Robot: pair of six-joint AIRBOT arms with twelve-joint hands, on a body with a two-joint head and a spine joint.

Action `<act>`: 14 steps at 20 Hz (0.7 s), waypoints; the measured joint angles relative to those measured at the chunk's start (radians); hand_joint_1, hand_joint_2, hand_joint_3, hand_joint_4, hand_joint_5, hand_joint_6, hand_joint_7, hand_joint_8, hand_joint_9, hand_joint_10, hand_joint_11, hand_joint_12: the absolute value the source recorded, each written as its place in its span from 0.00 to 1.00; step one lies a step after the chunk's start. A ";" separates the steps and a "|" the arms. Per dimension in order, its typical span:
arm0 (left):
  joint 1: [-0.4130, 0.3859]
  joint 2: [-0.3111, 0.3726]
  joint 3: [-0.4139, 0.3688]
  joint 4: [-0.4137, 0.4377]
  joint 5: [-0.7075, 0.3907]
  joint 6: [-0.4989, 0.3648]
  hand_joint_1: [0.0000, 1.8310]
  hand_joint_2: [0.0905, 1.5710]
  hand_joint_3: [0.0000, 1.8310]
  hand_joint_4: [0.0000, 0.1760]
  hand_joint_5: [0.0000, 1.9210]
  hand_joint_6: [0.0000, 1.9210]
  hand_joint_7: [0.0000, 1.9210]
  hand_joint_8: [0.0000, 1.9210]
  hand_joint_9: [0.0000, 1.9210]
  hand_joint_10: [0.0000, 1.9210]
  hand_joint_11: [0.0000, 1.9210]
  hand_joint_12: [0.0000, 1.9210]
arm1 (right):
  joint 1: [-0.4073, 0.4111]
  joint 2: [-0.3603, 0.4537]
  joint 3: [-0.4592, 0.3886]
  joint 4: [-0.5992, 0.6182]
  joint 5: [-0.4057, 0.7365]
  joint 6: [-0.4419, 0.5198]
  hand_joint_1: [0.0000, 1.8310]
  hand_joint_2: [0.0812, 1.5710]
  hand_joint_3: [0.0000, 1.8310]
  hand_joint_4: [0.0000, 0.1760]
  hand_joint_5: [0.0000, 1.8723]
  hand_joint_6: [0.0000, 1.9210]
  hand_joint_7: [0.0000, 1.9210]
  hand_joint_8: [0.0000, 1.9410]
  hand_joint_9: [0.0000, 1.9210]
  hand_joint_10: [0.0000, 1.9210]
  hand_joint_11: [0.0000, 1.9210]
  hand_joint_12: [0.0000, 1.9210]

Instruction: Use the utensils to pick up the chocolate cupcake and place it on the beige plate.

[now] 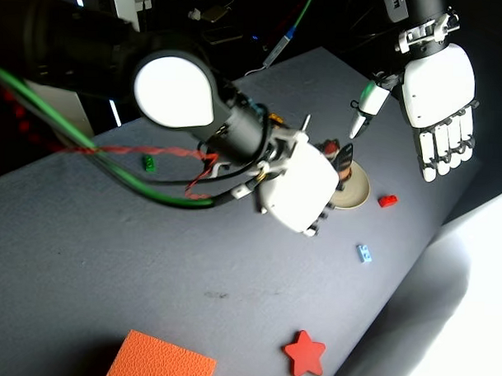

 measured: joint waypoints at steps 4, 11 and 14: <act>0.000 0.000 0.000 -0.001 0.000 0.000 0.22 0.54 0.00 0.00 0.00 0.00 0.00 0.00 0.00 0.00 0.00 0.01 | -0.020 -0.033 0.058 0.032 0.005 0.000 0.67 0.71 0.00 0.00 0.52 0.44 0.47 0.68 0.37 0.57 0.23 0.66; 0.000 0.000 0.000 0.000 0.002 0.002 0.23 0.55 0.00 0.00 0.00 0.00 0.00 0.00 0.00 0.00 0.00 0.00 | -0.062 -0.095 0.119 0.199 0.008 -0.049 0.68 0.71 0.00 0.00 0.49 0.47 0.51 0.62 0.40 0.57 0.24 0.67; 0.000 0.000 0.000 0.000 0.001 0.002 0.23 0.54 0.00 0.00 0.00 0.00 0.00 0.00 0.00 0.00 0.00 0.00 | -0.076 -0.108 0.142 0.213 0.023 -0.051 0.75 0.70 0.00 0.00 0.49 0.47 0.52 0.57 0.44 0.68 0.29 0.66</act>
